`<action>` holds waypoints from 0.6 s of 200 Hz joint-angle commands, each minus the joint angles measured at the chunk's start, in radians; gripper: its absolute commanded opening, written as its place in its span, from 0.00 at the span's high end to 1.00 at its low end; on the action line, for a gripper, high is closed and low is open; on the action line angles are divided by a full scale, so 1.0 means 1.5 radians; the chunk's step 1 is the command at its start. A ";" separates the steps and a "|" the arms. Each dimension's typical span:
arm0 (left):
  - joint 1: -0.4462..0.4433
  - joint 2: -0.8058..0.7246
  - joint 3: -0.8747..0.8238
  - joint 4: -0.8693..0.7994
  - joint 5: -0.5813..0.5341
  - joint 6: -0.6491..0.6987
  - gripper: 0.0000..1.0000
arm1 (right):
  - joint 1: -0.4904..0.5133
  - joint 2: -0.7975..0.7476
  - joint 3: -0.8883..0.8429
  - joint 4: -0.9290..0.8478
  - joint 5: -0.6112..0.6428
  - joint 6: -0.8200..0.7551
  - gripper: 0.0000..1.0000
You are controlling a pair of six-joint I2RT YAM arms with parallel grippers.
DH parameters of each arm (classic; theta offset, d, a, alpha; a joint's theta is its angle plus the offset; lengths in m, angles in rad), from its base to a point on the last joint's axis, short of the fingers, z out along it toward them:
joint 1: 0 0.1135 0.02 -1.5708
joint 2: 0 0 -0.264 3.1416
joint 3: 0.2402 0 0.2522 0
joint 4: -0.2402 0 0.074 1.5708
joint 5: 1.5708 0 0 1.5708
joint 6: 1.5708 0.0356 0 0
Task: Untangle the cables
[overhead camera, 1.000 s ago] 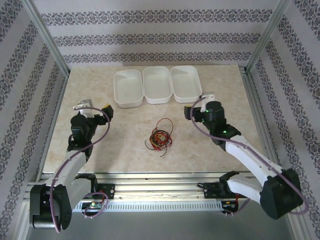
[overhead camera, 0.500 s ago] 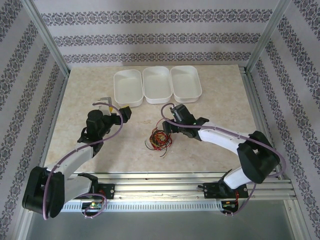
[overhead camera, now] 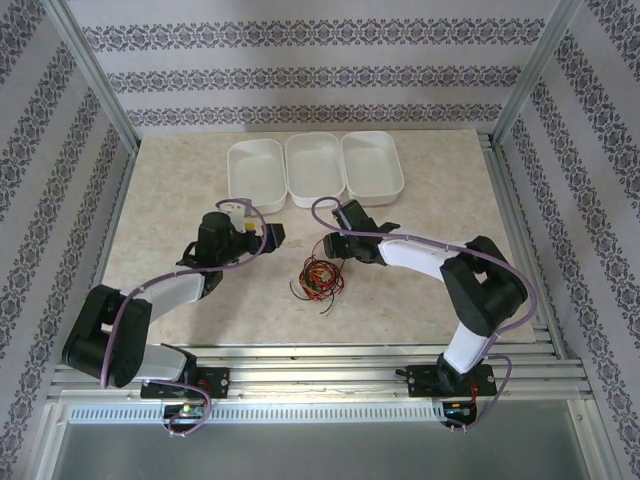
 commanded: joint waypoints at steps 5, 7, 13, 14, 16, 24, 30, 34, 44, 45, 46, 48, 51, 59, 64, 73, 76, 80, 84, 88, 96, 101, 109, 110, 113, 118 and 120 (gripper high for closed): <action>-0.036 0.016 0.039 -0.064 0.044 0.045 0.01 | 0.010 -0.003 0.027 0.002 -0.002 -0.008 0.59; -0.038 0.016 0.041 -0.067 0.048 0.051 0.01 | 0.009 -0.005 0.027 0.002 -0.002 -0.009 0.60; -0.043 0.017 0.044 -0.076 0.060 0.068 0.01 | 0.010 -0.010 0.030 -0.001 -0.003 -0.013 0.63; -0.044 0.017 0.045 -0.076 0.062 0.071 0.01 | 0.011 -0.010 0.030 -0.002 -0.003 -0.013 0.64; -0.045 0.018 0.046 -0.079 0.067 0.077 0.01 | 0.010 -0.012 0.032 -0.003 -0.004 -0.014 0.65; -0.047 0.018 0.047 -0.086 0.094 0.098 0.01 | 0.011 -0.019 0.037 -0.014 -0.005 -0.018 0.72; -0.047 0.016 0.050 -0.095 0.110 0.116 0.01 | 0.011 -0.026 0.040 -0.022 -0.006 -0.020 0.77; -0.047 0.014 0.053 -0.103 0.117 0.127 0.01 | 0.011 -0.031 0.042 -0.026 -0.006 -0.021 0.79; -0.047 0.012 0.060 -0.121 0.124 0.147 0.03 | 0.010 -0.046 0.042 -0.031 -0.009 -0.021 0.83; -0.047 0.013 0.061 -0.123 0.124 0.148 0.04 | 0.011 -0.047 0.041 -0.032 -0.009 -0.021 0.84; -0.047 0.013 0.061 -0.124 0.125 0.149 0.04 | 0.011 -0.049 0.041 -0.032 -0.009 -0.021 0.84; -0.047 0.013 0.062 -0.127 0.126 0.153 0.05 | 0.011 -0.052 0.041 -0.032 -0.009 -0.020 0.84; -0.047 0.013 0.064 -0.129 0.128 0.157 0.07 | 0.012 -0.056 0.040 -0.032 -0.009 -0.020 0.85; -0.047 0.015 0.069 -0.134 0.141 0.168 0.11 | 0.012 -0.073 0.040 -0.035 -0.007 -0.018 0.89; -0.047 0.018 0.072 -0.136 0.148 0.173 0.12 | 0.012 -0.083 0.041 -0.037 -0.007 -0.017 0.91; -0.047 0.024 0.076 -0.141 0.159 0.179 0.12 | 0.012 -0.101 0.043 -0.040 -0.006 -0.014 0.94; -0.047 0.026 0.079 -0.141 0.161 0.180 0.12 | 0.012 -0.107 0.044 -0.041 -0.005 -0.012 0.96; -0.047 0.030 0.081 -0.140 0.164 0.180 0.12 | 0.012 -0.115 0.046 -0.043 -0.003 -0.012 0.98; -0.047 0.033 0.082 -0.139 0.167 0.180 0.12 | 0.012 -0.121 0.049 -0.046 -0.002 -0.011 1.00; -0.047 0.037 0.084 -0.135 0.172 0.179 0.12 | 0.013 -0.129 0.054 -0.050 0.001 -0.009 1.00; -0.047 0.046 0.087 -0.125 0.184 0.173 0.13 | 0.014 -0.140 0.064 -0.059 0.004 -0.010 1.00; -0.047 0.051 0.089 -0.118 0.194 0.171 0.13 | 0.014 -0.148 0.070 -0.065 0.006 -0.011 1.00; -0.048 0.060 0.093 -0.104 0.210 0.165 0.13 | 0.018 -0.156 0.081 -0.074 0.009 -0.014 1.00; -0.048 0.061 0.093 -0.102 0.211 0.164 0.13 | 0.019 -0.158 0.082 -0.075 0.009 -0.015 1.00; -0.048 0.064 0.093 -0.094 0.216 0.162 0.14 | 0.020 -0.161 0.086 -0.077 0.007 -0.017 1.00; -0.048 0.070 0.094 -0.083 0.223 0.158 0.14 | 0.022 -0.166 0.092 -0.084 0.009 -0.019 1.00; -0.049 0.073 0.094 -0.079 0.225 0.157 0.15 | 0.023 -0.167 0.094 -0.085 0.009 -0.021 1.00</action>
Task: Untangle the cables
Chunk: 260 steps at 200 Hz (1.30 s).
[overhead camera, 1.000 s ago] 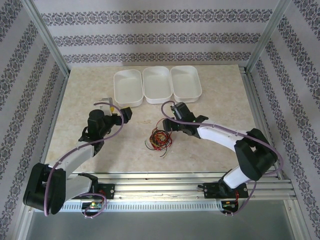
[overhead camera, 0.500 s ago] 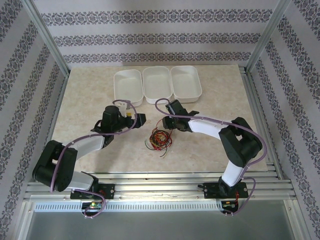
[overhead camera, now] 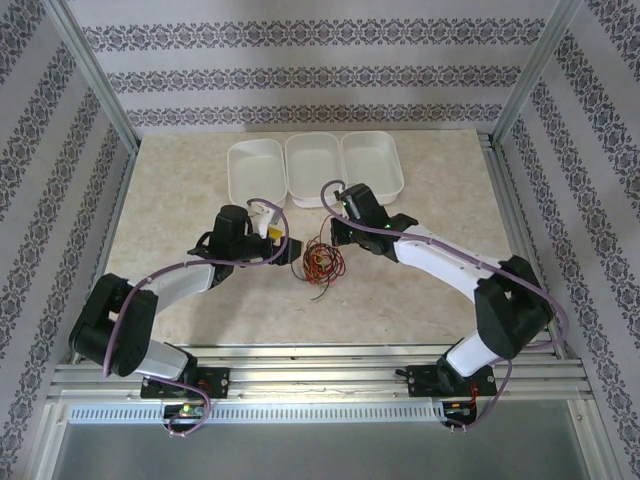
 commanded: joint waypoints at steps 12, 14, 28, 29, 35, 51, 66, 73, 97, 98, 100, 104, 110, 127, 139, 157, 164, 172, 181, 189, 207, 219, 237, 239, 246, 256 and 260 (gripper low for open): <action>-0.010 0.039 0.024 0.047 0.065 0.003 0.15 | 0.020 -0.044 0.056 -0.041 0.016 -0.005 1.00; -0.010 0.041 0.026 0.047 0.066 0.003 0.15 | 0.021 -0.045 0.061 -0.044 0.015 -0.006 1.00; -0.012 0.063 0.041 0.056 0.071 0.007 0.16 | 0.025 -0.052 0.082 -0.063 0.011 -0.003 1.00; -0.012 0.064 0.041 0.057 0.072 0.007 0.16 | 0.025 -0.052 0.083 -0.065 0.011 -0.004 1.00; -0.012 0.073 0.048 0.064 0.074 0.008 0.17 | 0.025 -0.055 0.092 -0.075 0.009 -0.004 1.00; -0.012 0.101 0.062 0.081 0.078 0.011 0.20 | 0.027 -0.061 0.122 -0.103 0.001 -0.003 1.00; -0.014 0.126 0.075 0.090 0.078 0.012 0.25 | 0.031 -0.069 0.143 -0.119 0.002 -0.002 1.00; -0.013 0.137 0.080 0.098 0.073 0.010 0.27 | 0.032 -0.073 0.148 -0.122 -0.001 0.000 1.00; -0.015 0.157 0.088 0.136 0.071 -0.016 0.32 | 0.034 -0.078 0.165 -0.125 -0.012 0.010 1.00; -0.015 0.157 0.088 0.139 0.071 -0.017 0.32 | 0.034 -0.078 0.166 -0.125 -0.013 0.010 1.00; -0.016 0.156 0.087 0.143 0.075 -0.021 0.32 | 0.034 -0.078 0.168 -0.127 -0.013 0.010 1.00; -0.017 0.154 0.086 0.155 0.081 -0.027 0.32 | 0.035 -0.077 0.172 -0.129 -0.015 0.010 1.00; -0.022 0.148 0.081 0.171 0.088 -0.032 0.32 | 0.037 -0.077 0.179 -0.135 -0.013 0.010 1.00; -0.039 0.116 0.067 0.186 0.086 -0.012 0.32 | 0.043 -0.074 0.194 -0.147 -0.004 0.001 1.00; -0.048 0.090 0.061 0.176 0.066 -0.003 0.31 | 0.046 -0.073 0.199 -0.149 0.003 -0.003 1.00; -0.050 0.064 0.059 0.175 0.046 -0.030 0.42 | 0.049 -0.070 0.198 -0.142 0.005 -0.006 1.00; -0.050 0.055 0.053 0.189 0.046 -0.045 0.46 | 0.050 -0.068 0.198 -0.142 0.009 -0.006 1.00; -0.051 0.049 0.044 0.209 0.049 -0.064 0.50 | 0.050 -0.066 0.198 -0.142 0.014 -0.006 1.00; -0.051 0.042 0.032 0.226 0.047 -0.082 0.52 | 0.052 -0.062 0.197 -0.142 0.021 -0.005 1.00; -0.052 0.035 0.023 0.230 0.040 -0.094 0.53 | 0.052 -0.058 0.198 -0.142 0.029 -0.003 1.00; -0.053 0.022 0.005 0.225 0.016 -0.107 0.54 | 0.052 -0.051 0.194 -0.137 0.036 0.011 1.00; -0.054 0.023 0.005 0.202 0.002 -0.108 0.54 | 0.053 -0.048 0.191 -0.129 0.033 0.020 1.00; -0.058 0.038 0.009 0.193 -0.009 -0.117 0.52 | 0.054 -0.044 0.185 -0.113 0.018 0.025 1.00; -0.058 0.040 0.009 0.195 -0.011 -0.121 0.51 | 0.055 -0.043 0.184 -0.111 0.018 0.025 1.00; -0.058 0.049 0.011 0.202 -0.014 -0.134 0.46 | 0.056 -0.041 0.183 -0.109 0.018 0.025 1.00; -0.059 0.062 0.014 0.226 -0.008 -0.155 0.39 | 0.058 -0.039 0.182 -0.108 0.021 0.025 1.00; -0.058 0.068 0.015 0.238 -0.002 -0.164 0.38 | 0.058 -0.038 0.181 -0.108 0.024 0.025 1.00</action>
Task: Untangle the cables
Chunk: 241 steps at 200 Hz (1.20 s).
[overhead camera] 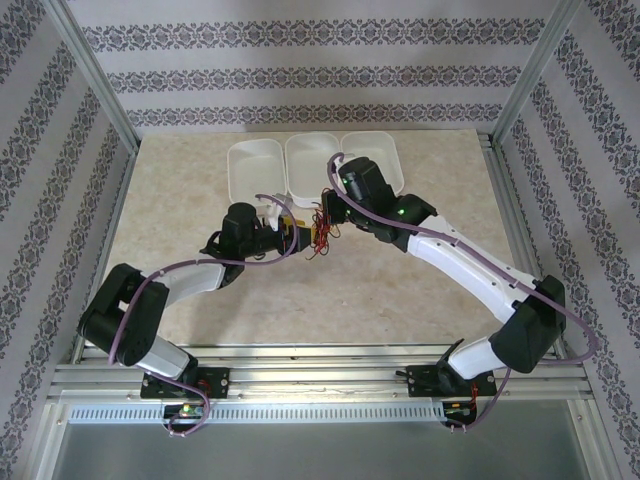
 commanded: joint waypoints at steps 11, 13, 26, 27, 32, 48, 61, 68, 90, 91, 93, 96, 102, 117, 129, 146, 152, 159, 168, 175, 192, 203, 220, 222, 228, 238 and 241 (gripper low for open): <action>-0.010 0.040 0.005 0.082 0.006 -0.086 0.35 | 0.013 0.012 -0.002 0.029 0.012 0.011 1.00; -0.011 0.042 0.004 0.090 0.007 -0.091 0.34 | 0.014 0.012 -0.002 0.030 0.013 0.011 1.00; -0.014 0.054 0.000 0.128 0.011 -0.121 0.34 | 0.016 0.016 -0.007 0.036 0.020 0.011 1.00; -0.015 0.054 0.000 0.129 0.011 -0.123 0.34 | 0.016 0.017 -0.007 0.037 0.020 0.012 1.00; -0.016 0.059 0.001 0.134 0.010 -0.130 0.34 | 0.016 0.019 -0.008 0.039 0.021 0.013 1.00; -0.019 0.068 0.004 0.136 0.010 -0.138 0.34 | 0.018 0.026 -0.008 0.046 0.018 0.015 1.00; -0.021 0.075 0.007 0.137 0.012 -0.141 0.34 | 0.022 0.032 -0.006 0.049 0.018 0.016 1.00; -0.023 0.075 0.007 0.139 0.014 -0.143 0.34 | 0.024 0.034 -0.004 0.048 0.018 0.016 1.00; -0.027 0.074 0.006 0.142 0.018 -0.144 0.35 | 0.026 0.038 -0.002 0.046 0.024 0.020 1.00; -0.027 0.074 0.006 0.141 0.018 -0.144 0.35 | 0.026 0.038 -0.002 0.046 0.025 0.021 1.00; -0.027 0.073 0.006 0.139 0.019 -0.143 0.35 | 0.026 0.038 -0.002 0.046 0.025 0.021 1.00; -0.027 0.072 0.006 0.136 0.017 -0.141 0.35 | 0.026 0.038 -0.002 0.046 0.025 0.022 1.00; -0.027 0.071 0.006 0.128 0.014 -0.137 0.35 | 0.026 0.038 -0.002 0.047 0.025 0.023 1.00; -0.027 0.073 0.007 0.105 0.002 -0.127 0.40 | 0.027 0.032 -0.003 0.053 0.020 0.026 1.00; -0.027 0.077 0.008 0.094 -0.003 -0.124 0.42 | 0.027 0.027 -0.005 0.060 0.015 0.030 1.00; -0.027 0.083 0.010 0.080 -0.023 -0.128 0.46 | 0.028 0.021 -0.005 0.065 0.011 0.034 1.00; -0.027 0.085 0.010 0.078 -0.031 -0.131 0.49 | 0.029 0.018 -0.006 0.065 0.010 0.033 1.00; -0.027 0.087 0.008 0.079 -0.037 -0.134 0.54 | 0.030 0.015 -0.007 0.066 0.011 0.034 1.00; -0.027 0.087 0.007 0.083 -0.042 -0.137 0.60 | 0.030 0.011 -0.010 0.065 0.014 0.034 1.00; -0.027 0.087 0.005 0.086 -0.044 -0.141 0.63 | 0.030 0.008 -0.014 0.064 0.018 0.034 1.00; -0.027 0.084 0.000 0.093 -0.047 -0.144 0.67 | 0.029 0.001 -0.021 0.059 0.034 0.035 1.00; -0.026 0.079 -0.001 0.087 -0.049 -0.138 0.68 | 0.029 -0.002 -0.025 0.051 0.050 0.038 1.00; -0.025 0.071 -0.009 0.077 -0.054 -0.132 0.68 | 0.025 -0.012 -0.032 0.036 0.082 0.042 1.00; -0.024 0.069 -0.011 0.076 -0.054 -0.131 0.68 | 0.024 -0.014 -0.031 0.034 0.086 0.045 1.00; -0.023 0.067 -0.015 0.074 -0.053 -0.128 0.68 | 0.020 -0.019 -0.036 0.027 0.098 0.049 1.00; -0.019 0.062 -0.020 0.062 -0.051 -0.122 0.68 | 0.011 -0.031 -0.045 0.026 0.104 0.058 1.00; -0.019 0.060 -0.021 0.058 -0.050 -0.118 0.68 | 0.009 -0.036 -0.049 0.028 0.104 0.060 1.00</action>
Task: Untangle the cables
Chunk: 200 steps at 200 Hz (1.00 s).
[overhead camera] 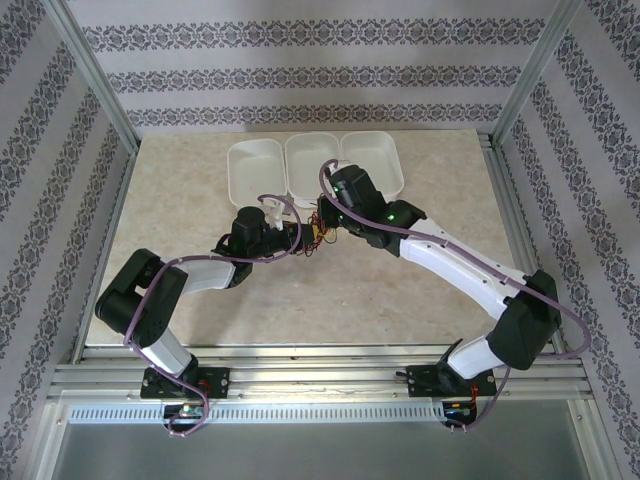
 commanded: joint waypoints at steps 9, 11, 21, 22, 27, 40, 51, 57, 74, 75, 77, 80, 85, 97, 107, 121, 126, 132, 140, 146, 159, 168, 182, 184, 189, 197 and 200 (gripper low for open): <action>0.001 -0.023 -0.025 -0.046 -0.014 0.035 0.68 | -0.020 -0.056 -0.025 0.000 0.046 0.025 1.00; 0.002 -0.025 -0.026 -0.052 -0.016 0.039 0.68 | -0.021 -0.059 -0.026 0.001 0.045 0.024 1.00; 0.004 -0.033 -0.030 -0.091 -0.031 0.063 0.69 | -0.023 -0.072 -0.025 -0.002 0.044 0.014 1.00; 0.005 -0.034 -0.030 -0.095 -0.034 0.066 0.69 | -0.024 -0.073 -0.024 -0.003 0.044 0.014 1.00; 0.005 -0.039 -0.032 -0.116 -0.044 0.079 0.68 | -0.023 -0.079 -0.021 -0.007 0.047 0.007 1.00; 0.005 -0.049 -0.034 -0.163 -0.070 0.109 0.68 | -0.023 -0.094 -0.010 -0.012 0.045 -0.003 1.00; 0.005 -0.058 -0.034 -0.186 -0.080 0.127 0.68 | -0.019 -0.106 -0.001 -0.013 0.047 -0.014 1.00; 0.006 -0.062 -0.035 -0.192 -0.085 0.132 0.67 | -0.016 -0.111 0.004 -0.015 0.051 -0.019 1.00; 0.005 -0.070 -0.041 -0.199 -0.095 0.139 0.67 | -0.015 -0.126 0.020 -0.020 0.049 -0.030 1.00; 0.006 -0.070 -0.041 -0.200 -0.096 0.139 0.67 | -0.015 -0.126 0.021 -0.021 0.049 -0.031 1.00; 0.006 -0.072 -0.042 -0.199 -0.097 0.139 0.67 | -0.016 -0.128 0.023 -0.022 0.048 -0.031 1.00; 0.005 -0.072 -0.042 -0.199 -0.099 0.139 0.67 | -0.015 -0.129 0.026 -0.023 0.046 -0.033 1.00; 0.005 -0.072 -0.043 -0.198 -0.102 0.138 0.70 | -0.014 -0.132 0.031 -0.025 0.042 -0.037 1.00; 0.005 -0.067 -0.041 -0.199 -0.105 0.137 0.81 | -0.011 -0.140 0.039 -0.025 0.037 -0.042 1.00; 0.005 -0.061 -0.040 -0.196 -0.105 0.133 0.88 | -0.009 -0.147 0.045 -0.024 0.028 -0.045 1.00; 0.004 -0.053 -0.039 -0.187 -0.102 0.128 0.96 | -0.009 -0.157 0.051 -0.025 0.015 -0.051 1.00; 0.005 -0.051 -0.039 -0.185 -0.101 0.126 0.97 | -0.008 -0.161 0.056 -0.028 0.015 -0.054 1.00; 0.005 -0.048 -0.039 -0.182 -0.101 0.123 0.98 | -0.007 -0.163 0.062 -0.030 0.012 -0.059 1.00; 0.005 -0.048 -0.039 -0.178 -0.099 0.123 0.98 | -0.007 -0.166 0.072 -0.037 0.012 -0.068 1.00; 0.005 -0.047 -0.038 -0.176 -0.094 0.123 0.98 | -0.006 -0.168 0.082 -0.043 0.012 -0.073 1.00; 0.005 -0.048 -0.038 -0.170 -0.087 0.126 0.96 | -0.003 -0.173 0.102 -0.052 0.011 -0.087 1.00; 0.005 -0.049 -0.036 -0.165 -0.078 0.131 0.90 | 0.000 -0.175 0.117 -0.059 0.012 -0.094 1.00; 0.004 -0.052 -0.031 -0.155 -0.059 0.141 0.85 | 0.001 -0.178 0.143 -0.068 0.008 -0.110 1.00; 0.004 -0.052 -0.030 -0.153 -0.056 0.142 0.84 | 0.002 -0.178 0.147 -0.069 0.008 -0.113 1.00; 0.004 -0.053 -0.028 -0.147 -0.048 0.145 0.80 | 0.001 -0.178 0.158 -0.073 0.009 -0.118 1.00; 0.005 -0.056 -0.025 -0.131 -0.031 0.149 0.69 | 0.002 -0.175 0.174 -0.078 0.015 -0.127 1.00; 0.004 -0.057 -0.024 -0.123 -0.024 0.150 0.61 | 0.002 -0.175 0.181 -0.079 0.016 -0.129 1.00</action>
